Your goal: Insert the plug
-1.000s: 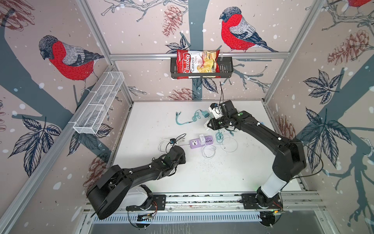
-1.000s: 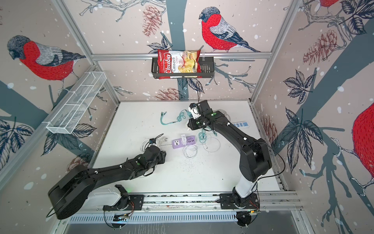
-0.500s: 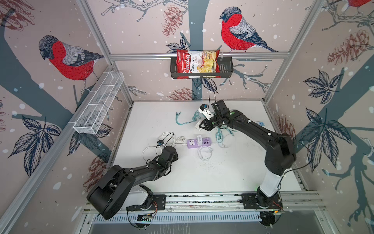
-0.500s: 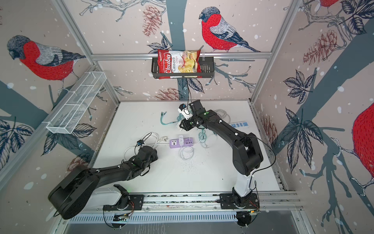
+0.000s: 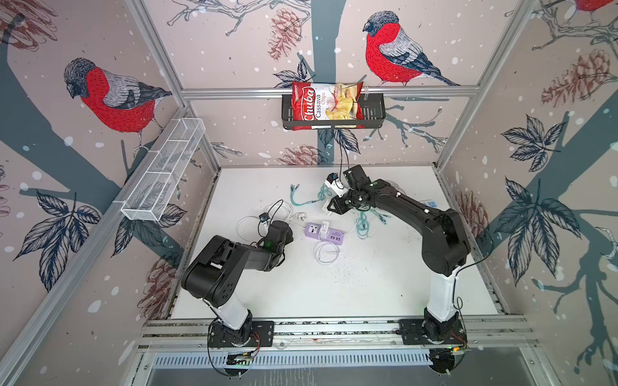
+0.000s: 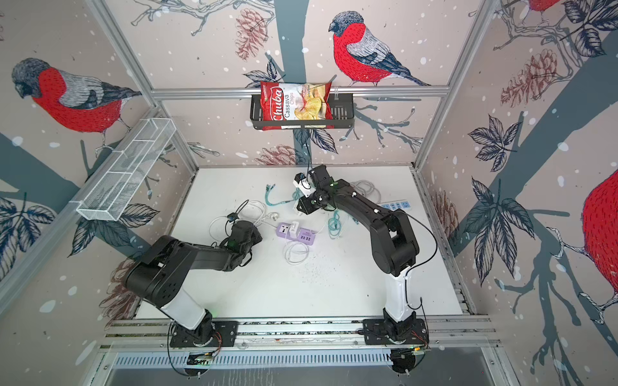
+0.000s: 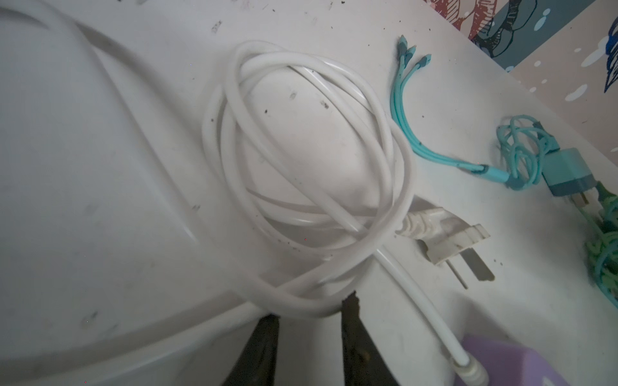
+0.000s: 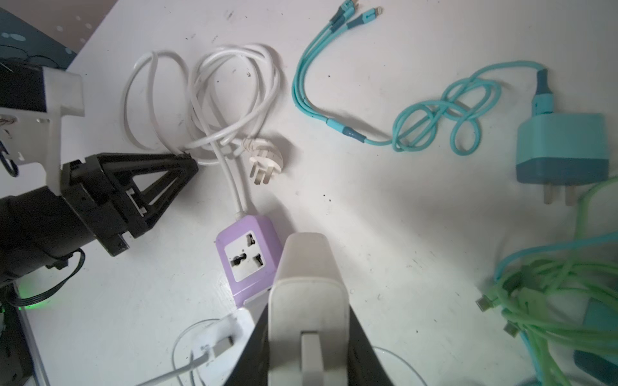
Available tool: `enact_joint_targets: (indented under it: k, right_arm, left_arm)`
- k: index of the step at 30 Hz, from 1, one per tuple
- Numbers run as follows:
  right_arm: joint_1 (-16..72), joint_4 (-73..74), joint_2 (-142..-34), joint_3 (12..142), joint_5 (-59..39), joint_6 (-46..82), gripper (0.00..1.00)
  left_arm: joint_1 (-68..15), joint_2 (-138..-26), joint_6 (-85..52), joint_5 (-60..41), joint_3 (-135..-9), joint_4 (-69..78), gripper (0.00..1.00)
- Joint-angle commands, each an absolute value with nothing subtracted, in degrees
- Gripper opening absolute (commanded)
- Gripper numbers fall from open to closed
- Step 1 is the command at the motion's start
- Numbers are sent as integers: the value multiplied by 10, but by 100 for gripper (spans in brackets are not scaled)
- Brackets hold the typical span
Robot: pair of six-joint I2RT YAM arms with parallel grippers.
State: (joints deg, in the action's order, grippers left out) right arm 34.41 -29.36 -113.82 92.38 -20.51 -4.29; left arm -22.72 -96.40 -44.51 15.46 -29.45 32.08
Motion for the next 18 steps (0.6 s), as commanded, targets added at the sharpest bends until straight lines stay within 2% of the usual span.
enact_joint_targets:
  k: [1,9,18]
  right_arm:
    - [345,-300,-1149,925,-188,-35,15]
    - [351,-290,-1154,894,-187,-9,15]
    - [366,-242,-1091,793,-198,30,15]
  left_arm:
    - [-222,-991,-421,122,-321,245,32]
    - [-222,-980,-403,112,-354,245,31]
    - [-227,-1001,-418,52,-334,314,29]
